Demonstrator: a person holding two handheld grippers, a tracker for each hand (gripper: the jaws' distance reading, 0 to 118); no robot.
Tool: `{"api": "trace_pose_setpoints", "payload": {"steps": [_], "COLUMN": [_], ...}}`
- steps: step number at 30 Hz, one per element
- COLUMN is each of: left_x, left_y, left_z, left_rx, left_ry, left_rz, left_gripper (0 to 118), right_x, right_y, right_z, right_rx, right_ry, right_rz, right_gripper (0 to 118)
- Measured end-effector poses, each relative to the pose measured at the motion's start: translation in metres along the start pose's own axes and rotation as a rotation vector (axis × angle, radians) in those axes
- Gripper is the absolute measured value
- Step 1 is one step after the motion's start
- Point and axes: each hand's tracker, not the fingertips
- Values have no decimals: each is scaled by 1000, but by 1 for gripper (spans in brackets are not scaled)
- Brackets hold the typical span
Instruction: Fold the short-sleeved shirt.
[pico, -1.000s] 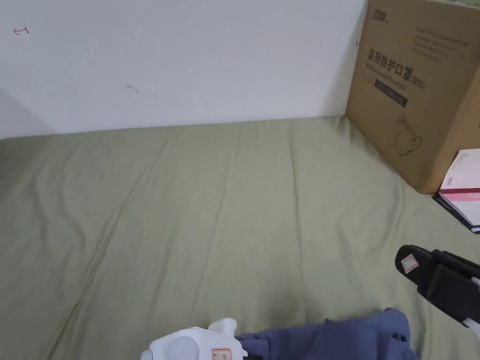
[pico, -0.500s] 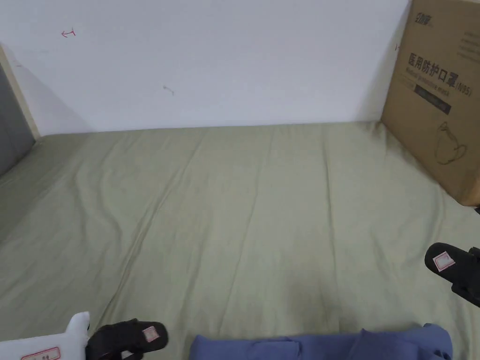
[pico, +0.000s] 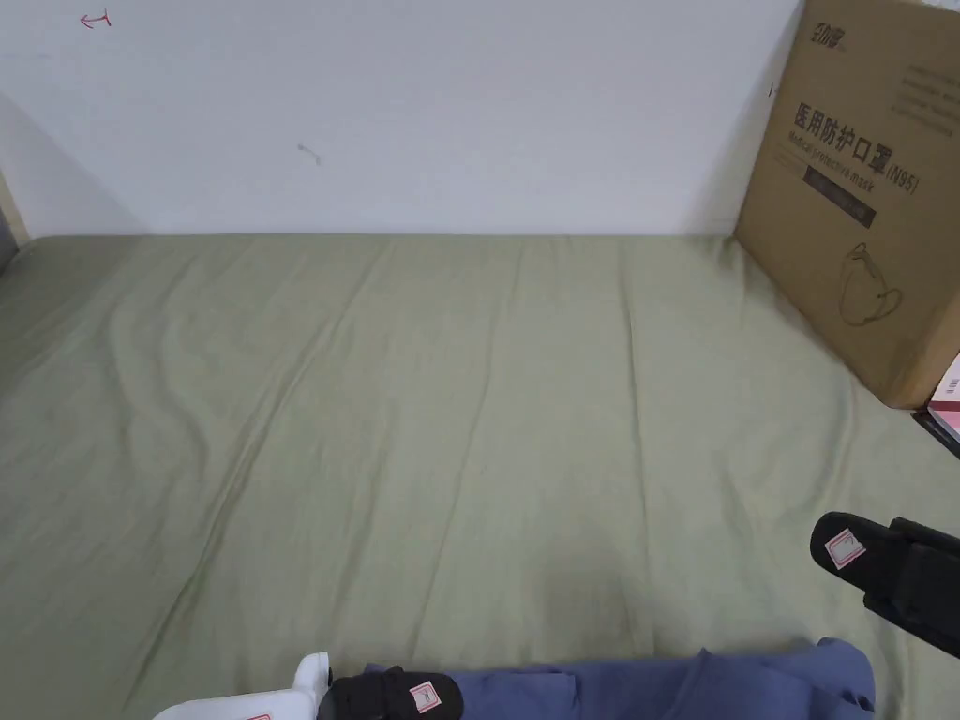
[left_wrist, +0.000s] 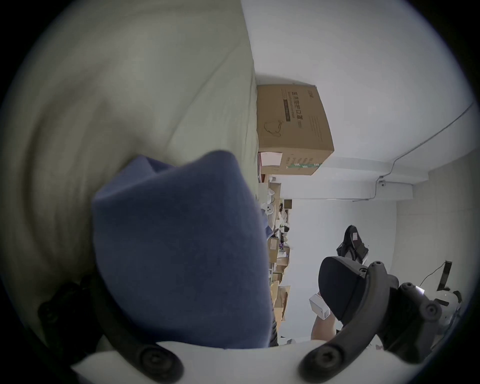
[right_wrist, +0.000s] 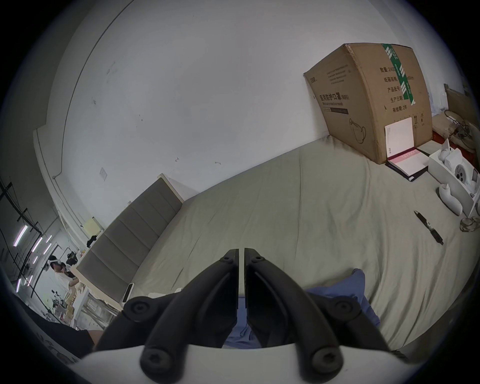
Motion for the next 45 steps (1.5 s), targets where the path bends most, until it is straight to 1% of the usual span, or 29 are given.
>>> {"api": "trace_pose_setpoints", "payload": {"steps": [1, 2, 3, 4, 5, 6, 7, 8, 10, 11, 13, 14, 15, 16, 18, 20, 22, 25, 27, 28, 29, 30, 32, 34, 36, 38, 40, 43, 45], "left_x": [5, 10, 16, 45, 46, 39, 54, 41, 76, 96, 134, 147, 153, 160, 168, 185, 192, 192, 184, 179, 171, 164, 147, 142, 147, 156, 166, 178, 179], "left_y": [0, -1, -5, -18, -25, -32, -38, -16, -25, -30, -46, -51, -53, -60, -58, -56, -53, -45, -37, -34, -30, -28, -26, -29, -29, -34, -35, -43, -41], "left_z": [0, 2, 6, 12, 9, 27, 29, 35, 41, 45, 49, 51, 56, 59, 63, 66, 47, -12, -54, -77, -97, -114, -144, -153, -145, -125, -97, -58, -36], "left_rx": [-13, -11, 0, 11, 9, 32, 78, 90, 126, 142, 166, 194, 239, 279, 335, 321, 291, 170, 101, 74, 43, 26, -44, -55, -59, -47, -11, 91, 163], "left_ry": [32, 91, 205, 383, 536, 444, 293, 451, 663, 746, 1013, 1177, 1282, 1329, 1213, 977, 825, 727, 722, 714, 728, 785, 815, 784, 639, 505, 458, 462, 514], "left_rz": [-3, -4, -32, -81, -113, -59, 17, -68, -222, -335, -575, -640, -658, -662, -567, -441, -390, -377, -356, -353, -352, -347, -370, -349, -336, -338, -365, -395, -382], "left_gripper": [89, 38, 38, 19, 9, 8, 8, 8, 8, 8, 8, 8, 8, 8, 8, 8, 8, 8, 10, 18, 33, 53, 74, 78, 96, 99, 98, 98, 98], "right_x": [0, 0, 0, 0, -1, -1, 0, 0, -1, -1, -2, -3, -2, -2, -2, -2, 1, 8, 13, 15, 17, 18, 21, 29, 33, 37, 41, 43, 43], "right_y": [-2, -3, -5, -7, -8, -10, -10, -10, -10, -10, -10, -10, -11, -11, -12, -14, -16, -18, -18, -18, -18, -19, -19, -19, -19, -18, -17, -14, -13], "right_z": [0, -2, -3, -5, -7, -8, -9, -9, -7, -6, -2, 0, 1, 3, 6, 8, 12, 17, 21, 23, 26, 29, 33, 36, 38, 38, 36, 33, 32], "right_rx": [-5, -11, -17, -22, -28, -32, -34, -34, -30, -28, -25, -27, -29, -31, -33, -32, -33, -26, -21, -20, -17, -15, -14, -16, -17, -17, -17, -15, -13], "right_ry": [2, 3, 2, 1, 3, 6, 11, 19, 32, 36, 36, 33, 31, 31, 31, 34, 38, 43, 33, 32, 30, 27, 19, 12, 6, 0, 1, 3, 5], "right_rz": [3, 7, 11, 13, 14, 10, 3, -3, -8, -5, 9, 18, 25, 29, 40, 39, 32, 15, 2, -5, -14, -20, -29, -30, -31, -37, -51, -60, -57], "right_gripper": [4, 4, 4, 4, 4, 4, 4, 4, 4, 4, 4, 4, 4, 4, 4, 4, 4, 4, 4, 4, 4, 4, 4, 4, 4, 4, 4, 4, 4]}}
